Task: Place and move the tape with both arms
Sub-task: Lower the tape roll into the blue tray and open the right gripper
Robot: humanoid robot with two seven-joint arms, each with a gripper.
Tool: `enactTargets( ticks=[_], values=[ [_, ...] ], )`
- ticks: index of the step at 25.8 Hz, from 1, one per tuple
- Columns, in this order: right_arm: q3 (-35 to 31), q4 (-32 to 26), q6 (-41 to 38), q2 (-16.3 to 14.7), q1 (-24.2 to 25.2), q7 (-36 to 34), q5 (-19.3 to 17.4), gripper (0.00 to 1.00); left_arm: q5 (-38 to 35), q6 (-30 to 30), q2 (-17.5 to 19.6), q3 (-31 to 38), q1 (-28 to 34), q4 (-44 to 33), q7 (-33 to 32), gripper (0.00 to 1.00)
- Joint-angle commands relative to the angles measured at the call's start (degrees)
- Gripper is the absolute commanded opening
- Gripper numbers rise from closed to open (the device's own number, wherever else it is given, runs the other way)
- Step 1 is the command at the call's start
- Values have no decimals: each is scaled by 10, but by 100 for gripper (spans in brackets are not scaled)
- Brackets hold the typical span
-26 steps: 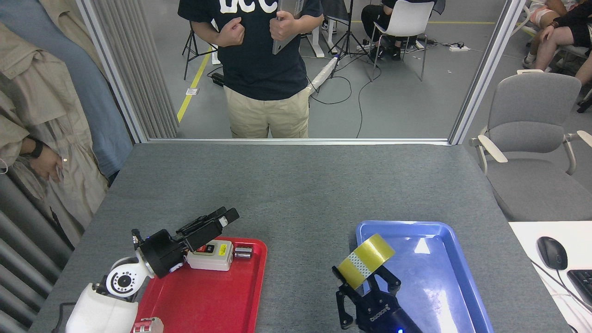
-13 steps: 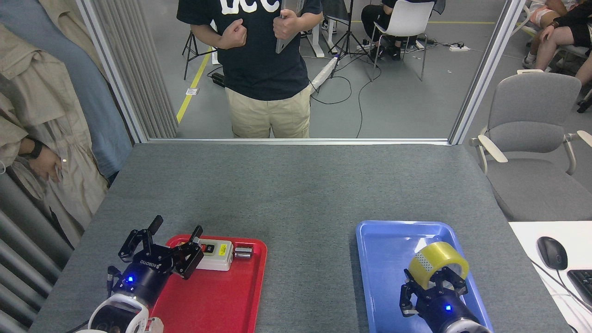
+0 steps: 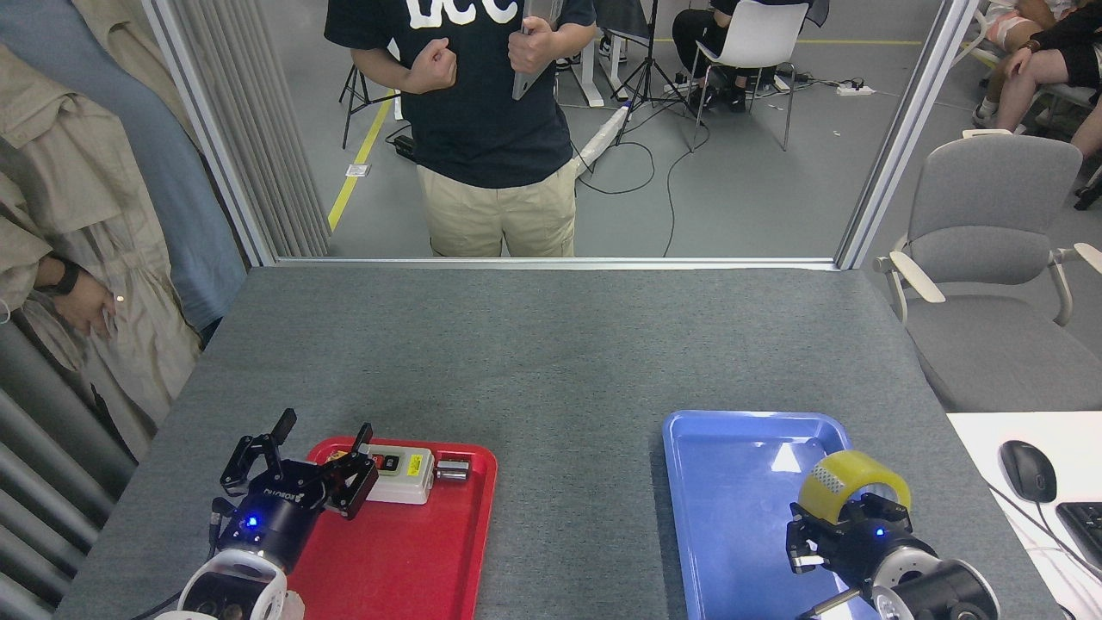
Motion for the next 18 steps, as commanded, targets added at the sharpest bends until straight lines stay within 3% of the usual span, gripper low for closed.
enactTargets(
  ticks=[1, 4, 5, 7, 18],
  values=[
    [5, 3, 9, -4, -5, 2, -11, 11, 37, -6, -3, 0, -15, 38, -19, 100],
    [12, 13, 10, -2, -12, 5, -12, 13, 42, -4, -6, 1, -17, 37, -16, 100],
    [19, 16, 11, -1, -13, 6, -12, 18, 42, -3, -6, 1, -17, 35, -16, 100],
    [29, 23, 11, 3, -14, 14, -13, 39, 42, 1, -6, 1, -17, 39, -15, 100],
    [60, 48, 32, 19, -20, 16, -12, 42, 43, 1, -7, 1, -17, 51, -8, 100]
  ],
)
